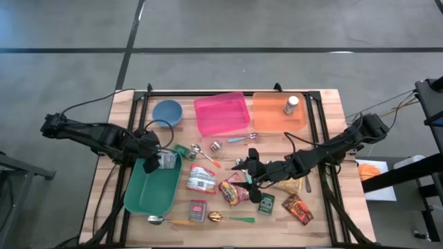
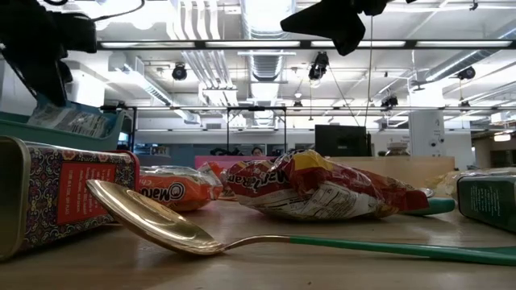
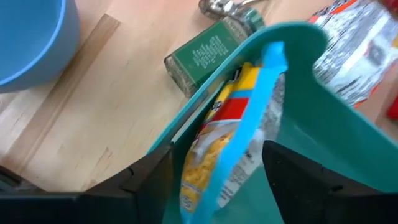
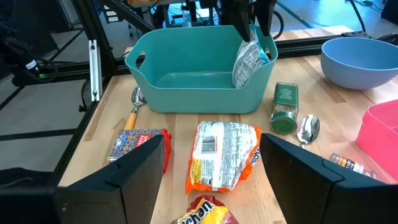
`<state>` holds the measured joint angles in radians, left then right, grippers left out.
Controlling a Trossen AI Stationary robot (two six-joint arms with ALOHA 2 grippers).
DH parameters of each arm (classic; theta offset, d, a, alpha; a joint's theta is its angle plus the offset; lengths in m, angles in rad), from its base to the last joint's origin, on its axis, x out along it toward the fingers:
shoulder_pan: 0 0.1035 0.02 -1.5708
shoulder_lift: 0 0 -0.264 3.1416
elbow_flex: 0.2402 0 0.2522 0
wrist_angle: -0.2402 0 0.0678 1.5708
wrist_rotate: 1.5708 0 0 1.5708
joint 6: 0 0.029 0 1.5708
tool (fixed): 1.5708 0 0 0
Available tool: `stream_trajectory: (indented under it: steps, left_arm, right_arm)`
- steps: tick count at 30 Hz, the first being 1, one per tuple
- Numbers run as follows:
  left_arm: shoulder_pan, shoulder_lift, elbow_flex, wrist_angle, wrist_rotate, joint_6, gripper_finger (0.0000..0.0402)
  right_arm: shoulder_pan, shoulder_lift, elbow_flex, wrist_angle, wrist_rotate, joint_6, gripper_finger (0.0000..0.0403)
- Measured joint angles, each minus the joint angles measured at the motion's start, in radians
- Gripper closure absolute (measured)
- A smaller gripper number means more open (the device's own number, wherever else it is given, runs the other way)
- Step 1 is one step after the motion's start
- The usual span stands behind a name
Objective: Pick & Place Food Item
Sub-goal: Put the silver spoon into the pink bin
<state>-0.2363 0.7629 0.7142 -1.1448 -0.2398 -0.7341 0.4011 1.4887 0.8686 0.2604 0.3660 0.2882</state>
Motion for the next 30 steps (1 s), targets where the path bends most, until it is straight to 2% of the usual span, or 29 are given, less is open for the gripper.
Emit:
stream_trajectory:
  steps: [4,9,13,17,21,25,30]
  left_arm:
    - [0.0,0.0,0.028,0.001,0.0,-0.021,0.0146]
    - [0.0,0.0,0.067,0.0,0.0,-0.13,0.0145]
    - [0.0,0.0,0.103,0.026,-0.008,-0.211,0.0145]
    - [-0.001,0.001,0.092,0.244,-0.05,-0.118,0.0146]
    - [-0.002,0.045,0.066,0.488,-0.01,-0.028,0.0146]
    - [-0.002,0.133,0.067,0.564,-0.008,-0.017,0.0146]
    - [-0.002,0.252,0.068,0.592,-0.061,-0.016,0.0147]
  right_arm:
    - [0.0,0.0,-0.001,0.003,0.0,0.0,0.0142]
    - [0.0,0.0,-0.001,0.003,0.0,0.004,0.0142]
    - [0.0,0.0,-0.001,-0.028,0.001,0.104,0.0142]
    - [-0.004,0.0,0.001,-0.117,0.01,0.177,0.0142]
    - [-0.006,-0.001,0.012,-0.242,0.027,0.243,0.0142]
    - [-0.011,-0.001,0.025,-0.349,0.031,0.351,0.0142]
    - [-0.017,-0.001,0.027,-0.411,0.065,0.551,0.0142]
